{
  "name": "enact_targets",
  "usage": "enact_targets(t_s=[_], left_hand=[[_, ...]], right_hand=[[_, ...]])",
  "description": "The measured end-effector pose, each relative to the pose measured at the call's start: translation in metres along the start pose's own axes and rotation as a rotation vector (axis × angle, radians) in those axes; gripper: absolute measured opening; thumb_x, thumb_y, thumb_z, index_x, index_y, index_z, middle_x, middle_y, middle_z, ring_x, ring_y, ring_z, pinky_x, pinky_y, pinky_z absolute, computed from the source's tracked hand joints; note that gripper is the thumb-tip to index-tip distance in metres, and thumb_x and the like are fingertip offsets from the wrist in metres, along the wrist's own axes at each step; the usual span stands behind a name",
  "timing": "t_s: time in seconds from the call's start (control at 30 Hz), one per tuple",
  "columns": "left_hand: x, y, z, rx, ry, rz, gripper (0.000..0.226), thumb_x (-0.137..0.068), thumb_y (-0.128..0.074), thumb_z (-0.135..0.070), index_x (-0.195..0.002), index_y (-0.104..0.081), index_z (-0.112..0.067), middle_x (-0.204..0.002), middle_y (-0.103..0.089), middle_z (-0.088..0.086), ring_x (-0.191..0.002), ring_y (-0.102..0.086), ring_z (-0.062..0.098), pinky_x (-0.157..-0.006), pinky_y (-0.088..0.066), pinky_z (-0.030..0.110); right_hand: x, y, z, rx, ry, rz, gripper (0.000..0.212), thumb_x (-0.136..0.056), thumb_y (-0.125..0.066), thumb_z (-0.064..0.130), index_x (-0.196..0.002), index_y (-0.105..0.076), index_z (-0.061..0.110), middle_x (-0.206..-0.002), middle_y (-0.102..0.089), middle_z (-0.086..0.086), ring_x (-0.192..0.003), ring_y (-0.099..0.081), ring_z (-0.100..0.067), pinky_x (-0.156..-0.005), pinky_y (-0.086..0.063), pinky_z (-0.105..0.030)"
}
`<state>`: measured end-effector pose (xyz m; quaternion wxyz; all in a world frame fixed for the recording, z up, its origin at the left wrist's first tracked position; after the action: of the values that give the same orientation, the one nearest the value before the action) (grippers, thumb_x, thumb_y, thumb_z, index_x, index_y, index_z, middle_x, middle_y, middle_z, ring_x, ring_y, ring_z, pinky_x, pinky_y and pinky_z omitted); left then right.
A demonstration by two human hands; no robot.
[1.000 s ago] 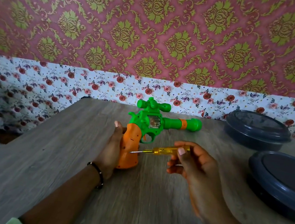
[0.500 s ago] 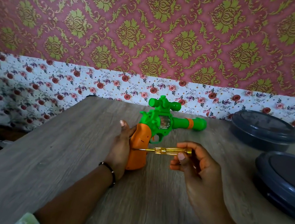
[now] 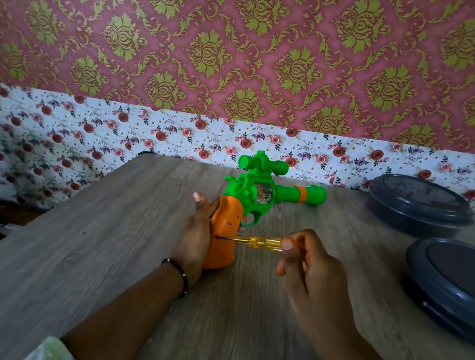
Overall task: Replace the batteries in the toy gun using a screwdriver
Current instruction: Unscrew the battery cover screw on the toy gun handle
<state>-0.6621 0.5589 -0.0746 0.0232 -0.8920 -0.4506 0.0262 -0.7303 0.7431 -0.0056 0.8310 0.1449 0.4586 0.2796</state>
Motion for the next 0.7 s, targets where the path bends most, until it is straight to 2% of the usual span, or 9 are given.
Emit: enact_targets(t_s=[0.07, 0.1, 0.2, 0.3, 0.43, 0.5, 0.57, 0.63, 0.7], left_hand=[[0.003, -0.003, -0.003, -0.013, -0.018, -0.009, 0.075, -0.091, -0.007, -0.067, -0.144, -0.045, -0.030, -0.129, -0.064, 0.009, -0.120, -0.060, 0.025, -0.110, -0.040, 0.049], [0.004, -0.003, -0.004, -0.013, -0.024, -0.020, 0.076, -0.089, -0.008, -0.068, -0.143, -0.047, -0.031, -0.128, -0.065, 0.009, -0.120, -0.060, 0.025, -0.111, -0.040, 0.049], [0.004, -0.005, -0.006, -0.004, -0.027, -0.037, 0.068, -0.091, -0.009, -0.067, -0.135, -0.050, -0.036, -0.125, -0.066, 0.007, -0.117, -0.062, 0.024, -0.109, -0.043, 0.046], [0.005, -0.005, -0.006, 0.010, -0.019, -0.038, 0.056, -0.096, -0.010, -0.060, -0.130, -0.050, -0.041, -0.127, -0.065, 0.006, -0.118, -0.061, 0.024, -0.110, -0.042, 0.047], [0.006, -0.006, -0.004, 0.039, 0.004, -0.010, 0.065, -0.099, -0.008, -0.057, -0.144, -0.044, -0.027, -0.136, -0.059, 0.007, -0.124, -0.057, 0.025, -0.110, -0.041, 0.046], [0.004, -0.005, -0.004, 0.037, 0.009, -0.004, 0.065, -0.099, -0.008, -0.056, -0.146, -0.042, -0.027, -0.134, -0.059, 0.005, -0.121, -0.058, 0.024, -0.107, -0.043, 0.043], [0.003, -0.006, -0.003, 0.042, 0.016, -0.007, 0.065, -0.099, -0.008, -0.057, -0.145, -0.043, -0.028, -0.132, -0.060, 0.005, -0.119, -0.059, 0.023, -0.106, -0.044, 0.043], [0.002, -0.006, -0.001, 0.041, 0.016, -0.017, 0.067, -0.097, -0.008, -0.060, -0.142, -0.047, -0.030, -0.134, -0.062, 0.008, -0.121, -0.059, 0.025, -0.110, -0.041, 0.048], [0.001, -0.005, 0.000, 0.041, 0.005, -0.024, 0.066, -0.095, -0.009, -0.062, -0.141, -0.047, -0.032, -0.134, -0.062, 0.009, -0.122, -0.059, 0.025, -0.111, -0.040, 0.051]], right_hand=[[-0.001, 0.004, -0.001, 0.094, -0.002, -0.026, 0.058, -0.087, -0.018, 0.067, -0.084, -0.049, 0.018, -0.052, -0.056, 0.000, -0.045, -0.056, -0.012, -0.045, -0.048, -0.040], [-0.001, 0.005, 0.000, 0.105, 0.009, -0.040, 0.054, -0.088, -0.022, 0.064, -0.085, -0.049, 0.018, -0.052, -0.056, 0.003, -0.045, -0.056, -0.008, -0.045, -0.049, -0.035], [-0.002, 0.003, 0.011, 0.009, 0.090, -0.031, 0.027, -0.089, -0.037, 0.043, -0.090, -0.051, 0.020, -0.057, -0.048, 0.018, -0.052, -0.055, 0.000, -0.047, -0.039, -0.009], [-0.003, 0.002, 0.022, -0.088, 0.138, 0.019, 0.012, -0.088, -0.042, 0.033, -0.095, -0.049, 0.027, -0.065, -0.047, 0.024, -0.061, -0.055, 0.000, -0.051, -0.038, -0.009], [0.000, -0.005, 0.028, -0.143, 0.166, 0.108, 0.011, -0.090, -0.043, 0.033, -0.094, -0.050, 0.026, -0.061, -0.047, 0.014, -0.050, -0.046, -0.005, -0.048, -0.032, -0.014], [0.001, -0.005, 0.026, -0.021, 0.144, 0.097, 0.024, -0.091, -0.037, 0.045, -0.092, -0.050, 0.024, -0.055, -0.043, 0.015, -0.045, -0.043, -0.005, -0.044, -0.034, -0.020], [-0.001, -0.001, 0.019, 0.204, 0.101, 0.064, 0.043, -0.091, -0.024, 0.056, -0.087, -0.050, 0.023, -0.046, -0.034, 0.014, -0.038, -0.037, -0.003, -0.040, -0.031, -0.024], [-0.001, 0.000, 0.011, 0.329, 0.054, 0.072, 0.047, -0.090, -0.020, 0.060, -0.076, -0.046, 0.023, -0.042, -0.028, 0.012, -0.036, -0.034, -0.004, -0.039, -0.026, -0.024], [-0.001, -0.002, 0.007, 0.303, 0.025, 0.088, 0.044, -0.088, -0.026, 0.058, -0.071, -0.047, 0.023, -0.042, -0.030, 0.011, -0.036, -0.035, -0.007, -0.039, -0.026, -0.022]])
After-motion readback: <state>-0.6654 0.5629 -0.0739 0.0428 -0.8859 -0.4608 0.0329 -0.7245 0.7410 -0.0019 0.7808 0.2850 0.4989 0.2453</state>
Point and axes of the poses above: each hand's wrist, its own x-axis away from the middle knuckle, its own y-axis out of the back of the hand, z = x × y, the point moved 9 cm from there along -x, towards the middle knuckle
